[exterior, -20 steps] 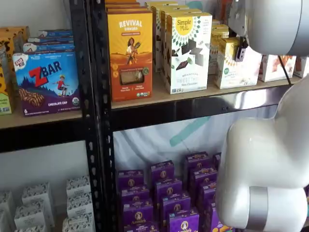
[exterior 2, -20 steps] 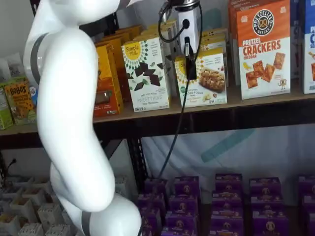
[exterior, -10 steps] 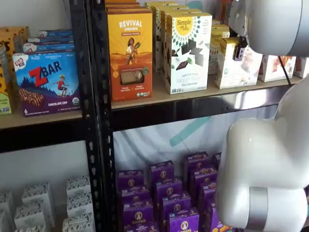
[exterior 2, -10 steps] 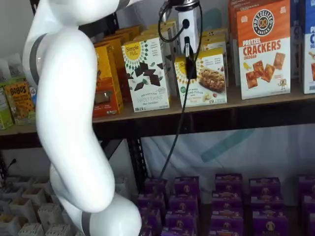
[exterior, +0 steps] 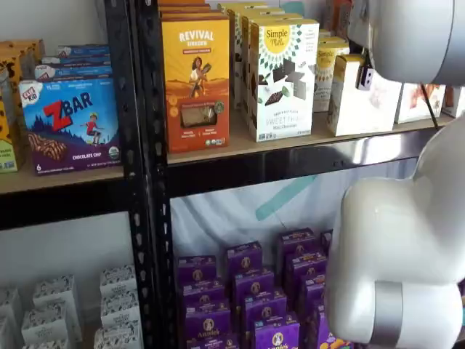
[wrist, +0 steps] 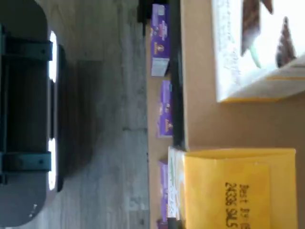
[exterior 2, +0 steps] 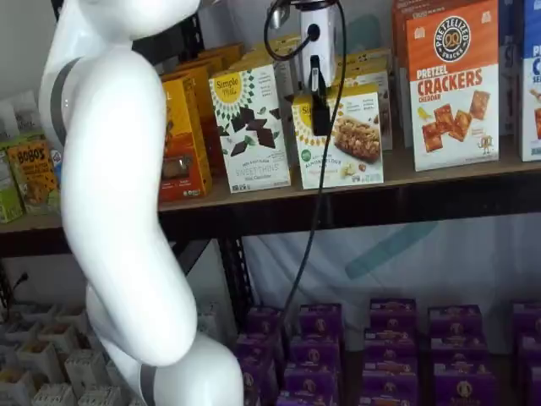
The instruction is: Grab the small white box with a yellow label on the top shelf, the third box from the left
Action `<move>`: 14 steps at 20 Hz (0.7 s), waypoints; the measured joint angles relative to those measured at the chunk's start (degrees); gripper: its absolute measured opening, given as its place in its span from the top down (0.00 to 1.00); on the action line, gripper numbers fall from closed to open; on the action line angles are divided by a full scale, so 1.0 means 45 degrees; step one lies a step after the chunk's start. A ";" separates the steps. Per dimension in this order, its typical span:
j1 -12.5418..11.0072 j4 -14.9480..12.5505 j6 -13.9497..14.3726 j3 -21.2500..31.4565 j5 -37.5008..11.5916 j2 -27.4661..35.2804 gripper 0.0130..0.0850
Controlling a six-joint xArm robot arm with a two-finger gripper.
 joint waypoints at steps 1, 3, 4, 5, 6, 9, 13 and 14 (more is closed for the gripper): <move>-0.0018 -0.0023 -0.0013 0.0052 0.0136 -0.0107 0.67; -0.0080 -0.0040 -0.0055 0.0224 0.0442 -0.0399 0.67; -0.0125 -0.0032 -0.0087 0.0363 0.0597 -0.0605 0.67; -0.0166 -0.0018 -0.0116 0.0506 0.0708 -0.0806 0.67; -0.0219 -0.0003 -0.0153 0.0669 0.0908 -0.1057 0.67; -0.0370 0.0071 -0.0250 0.1178 0.1302 -0.1809 0.67; -0.0391 -0.0064 -0.0285 0.2053 0.1400 -0.2890 0.67; -0.0385 -0.0087 -0.0286 0.2262 0.1355 -0.3121 0.67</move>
